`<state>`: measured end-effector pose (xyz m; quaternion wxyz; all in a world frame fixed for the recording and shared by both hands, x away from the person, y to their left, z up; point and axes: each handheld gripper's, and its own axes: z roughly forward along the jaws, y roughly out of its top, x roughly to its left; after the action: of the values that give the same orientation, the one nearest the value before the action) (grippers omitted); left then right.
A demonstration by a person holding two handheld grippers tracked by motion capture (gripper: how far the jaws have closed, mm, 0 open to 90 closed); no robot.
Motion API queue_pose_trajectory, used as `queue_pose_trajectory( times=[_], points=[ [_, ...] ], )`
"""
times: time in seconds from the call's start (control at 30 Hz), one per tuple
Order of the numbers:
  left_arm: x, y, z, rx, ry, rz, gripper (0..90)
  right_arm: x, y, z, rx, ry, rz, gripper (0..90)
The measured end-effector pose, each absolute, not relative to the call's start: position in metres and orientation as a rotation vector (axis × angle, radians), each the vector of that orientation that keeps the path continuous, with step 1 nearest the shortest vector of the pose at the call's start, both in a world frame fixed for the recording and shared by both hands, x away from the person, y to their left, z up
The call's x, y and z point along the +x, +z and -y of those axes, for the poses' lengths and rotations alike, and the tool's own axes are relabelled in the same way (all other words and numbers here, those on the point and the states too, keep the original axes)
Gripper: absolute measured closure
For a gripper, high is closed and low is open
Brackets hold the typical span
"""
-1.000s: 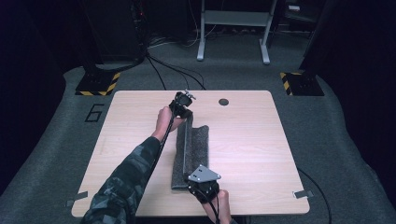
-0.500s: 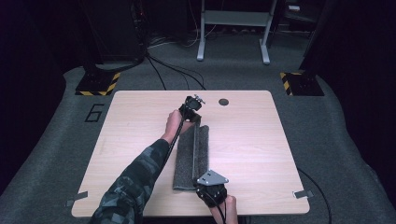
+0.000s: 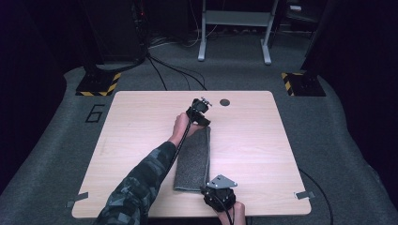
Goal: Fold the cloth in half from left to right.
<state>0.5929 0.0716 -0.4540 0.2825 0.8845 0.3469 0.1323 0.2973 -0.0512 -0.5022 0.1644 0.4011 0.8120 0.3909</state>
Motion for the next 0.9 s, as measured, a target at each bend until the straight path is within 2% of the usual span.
queue_pose_trajectory(
  times=[0.07, 0.1, 0.13, 0.17, 0.2, 0.33, 0.53, 0.67, 0.77, 0.9],
  points=[
    [0.590, -0.449, -0.077, 2.338, 0.349, -0.936, 34.0, 0.298, -0.503, 0.058, 1.174, 1.127, -2.312, 52.2],
    [0.590, -0.449, -0.077, 2.338, 0.349, -0.936, 30.9, 0.298, -0.503, 0.058, 1.174, 1.127, -2.312, 52.2],
    [0.586, -0.445, -0.083, 2.319, 0.348, -0.942, 28.5, 0.299, -0.503, 0.065, 1.190, 1.140, -2.295, 42.7],
    [0.586, -0.445, -0.083, 2.319, 0.348, -0.942, 27.4, 0.299, -0.503, 0.065, 1.190, 1.140, -2.295, 42.7],
    [0.581, -0.443, -0.091, 2.303, 0.355, -0.945, 26.8, 0.301, -0.501, 0.072, 1.212, 1.158, -2.265, 35.2],
    [0.569, -0.443, -0.110, 2.304, 0.372, -0.949, 24.8, 0.313, -0.494, 0.080, 1.229, 1.175, -2.221, 26.3],
    [0.550, -0.453, -0.138, 2.318, 0.351, -0.969, 23.7, 0.343, -0.492, 0.075, 1.241, 1.155, -2.220, 17.0],
    [0.528, -0.468, -0.152, 2.351, 0.276, -0.972, 24.2, 0.358, -0.498, 0.071, 1.247, 1.104, -2.242, 15.7],
    [0.503, -0.484, -0.155, 2.407, 0.324, -0.941, 24.3, 0.372, -0.508, 0.070, 1.258, 1.044, -2.260, 15.1],
    [0.493, -0.498, -0.160, 2.434, 0.350, -0.937, 24.4, 0.381, -0.515, 0.072, 1.255, 0.988, -2.277, 14.9]
  ],
)
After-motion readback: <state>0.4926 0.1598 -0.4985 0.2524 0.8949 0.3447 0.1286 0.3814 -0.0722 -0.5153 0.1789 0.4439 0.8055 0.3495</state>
